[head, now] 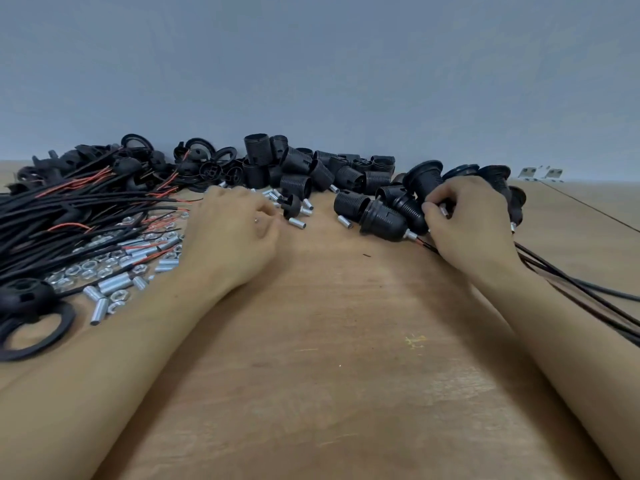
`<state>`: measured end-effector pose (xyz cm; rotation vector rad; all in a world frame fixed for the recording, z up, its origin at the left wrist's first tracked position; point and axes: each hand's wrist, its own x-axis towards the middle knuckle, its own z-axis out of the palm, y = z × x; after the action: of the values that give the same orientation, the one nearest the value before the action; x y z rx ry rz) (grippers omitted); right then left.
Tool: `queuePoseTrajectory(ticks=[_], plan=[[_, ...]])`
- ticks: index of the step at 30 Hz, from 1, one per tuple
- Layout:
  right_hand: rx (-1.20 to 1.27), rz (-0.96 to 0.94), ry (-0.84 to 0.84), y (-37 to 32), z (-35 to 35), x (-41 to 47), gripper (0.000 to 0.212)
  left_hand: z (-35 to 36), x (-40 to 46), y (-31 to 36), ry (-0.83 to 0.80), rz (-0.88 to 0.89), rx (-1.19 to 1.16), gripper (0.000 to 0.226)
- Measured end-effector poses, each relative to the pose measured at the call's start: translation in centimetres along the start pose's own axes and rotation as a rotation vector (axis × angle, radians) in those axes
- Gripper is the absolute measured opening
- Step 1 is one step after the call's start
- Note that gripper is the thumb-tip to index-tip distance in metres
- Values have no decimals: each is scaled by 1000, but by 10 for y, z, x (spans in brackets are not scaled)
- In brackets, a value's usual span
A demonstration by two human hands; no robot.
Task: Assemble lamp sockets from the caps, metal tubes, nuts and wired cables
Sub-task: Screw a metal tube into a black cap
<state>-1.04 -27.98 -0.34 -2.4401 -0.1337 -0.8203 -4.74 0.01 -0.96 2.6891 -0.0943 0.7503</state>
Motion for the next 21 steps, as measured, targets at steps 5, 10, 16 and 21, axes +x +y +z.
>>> queuePoseTrajectory(ticks=[5,10,16,21], plan=[[-34,-54,69,-8,-3,-4,15,4,6,-5,-122,143,-171,31],[43,-197,153,-22,-6,-10,17,19,9,1,-298,218,-62,44],[350,-325,62,-46,0,-27,15,14,12,1,-219,214,-218,19],[191,-477,-441,-48,12,-37,35,15,3,17,-240,356,-432,21]])
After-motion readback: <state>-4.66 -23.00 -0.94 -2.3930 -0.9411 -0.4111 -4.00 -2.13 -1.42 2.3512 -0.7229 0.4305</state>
